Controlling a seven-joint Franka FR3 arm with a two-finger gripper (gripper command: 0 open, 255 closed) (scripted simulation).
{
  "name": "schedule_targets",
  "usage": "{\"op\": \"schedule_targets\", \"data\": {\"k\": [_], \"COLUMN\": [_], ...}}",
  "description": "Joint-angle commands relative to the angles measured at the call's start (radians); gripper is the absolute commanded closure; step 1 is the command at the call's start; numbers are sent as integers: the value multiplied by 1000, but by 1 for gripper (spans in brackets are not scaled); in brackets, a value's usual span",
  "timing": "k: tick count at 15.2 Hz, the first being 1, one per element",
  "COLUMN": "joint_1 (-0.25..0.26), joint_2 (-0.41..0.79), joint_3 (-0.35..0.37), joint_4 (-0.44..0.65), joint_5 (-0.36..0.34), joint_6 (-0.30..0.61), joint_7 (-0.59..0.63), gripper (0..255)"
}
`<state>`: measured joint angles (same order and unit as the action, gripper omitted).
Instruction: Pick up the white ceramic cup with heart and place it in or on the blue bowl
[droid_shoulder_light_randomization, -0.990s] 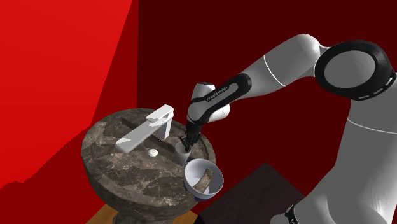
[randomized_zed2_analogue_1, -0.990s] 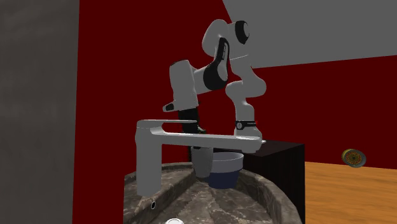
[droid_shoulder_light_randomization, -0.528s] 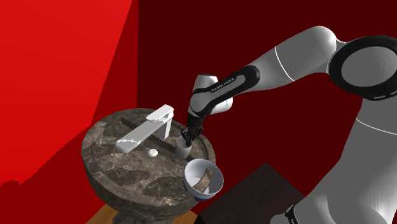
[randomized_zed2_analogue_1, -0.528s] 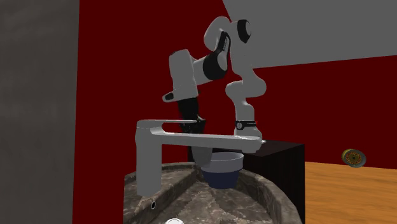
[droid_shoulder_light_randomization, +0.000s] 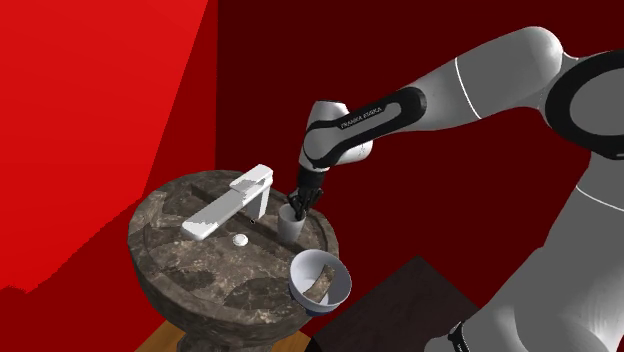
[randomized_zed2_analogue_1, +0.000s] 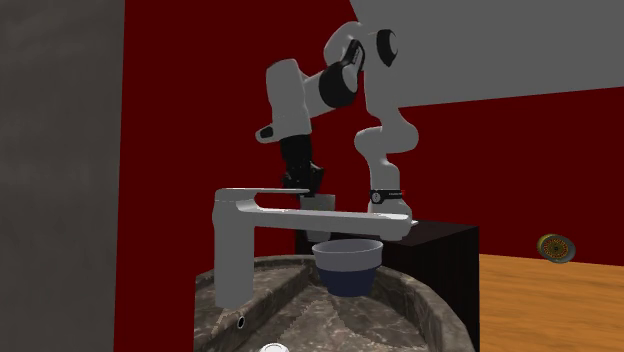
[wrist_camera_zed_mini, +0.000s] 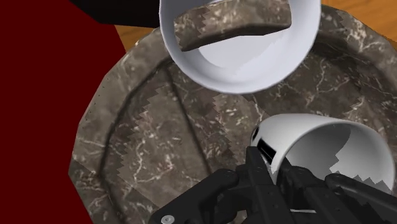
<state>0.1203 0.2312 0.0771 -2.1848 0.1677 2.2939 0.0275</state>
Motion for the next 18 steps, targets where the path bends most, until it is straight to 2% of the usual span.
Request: {"op": "schedule_targets", "data": {"k": [1, 6, 12, 16, 17, 18], "joint_1": [-1, -1, -1, 4, 6, 7], "joint_2": [-18, -57, -288, -454, -526, -515], "joint_3": [-1, -1, 4, 4, 4, 5], "joint_4": [4, 17, -243, -400, -461, -466], "joint_5": [-1, -5, 23, 39, 44, 46], "joint_6": [-22, -74, -46, -56, -67, -51], "joint_7": [3, 10, -6, -13, -14, -17], "gripper": [255, 255, 255, 255, 255, 255]}}
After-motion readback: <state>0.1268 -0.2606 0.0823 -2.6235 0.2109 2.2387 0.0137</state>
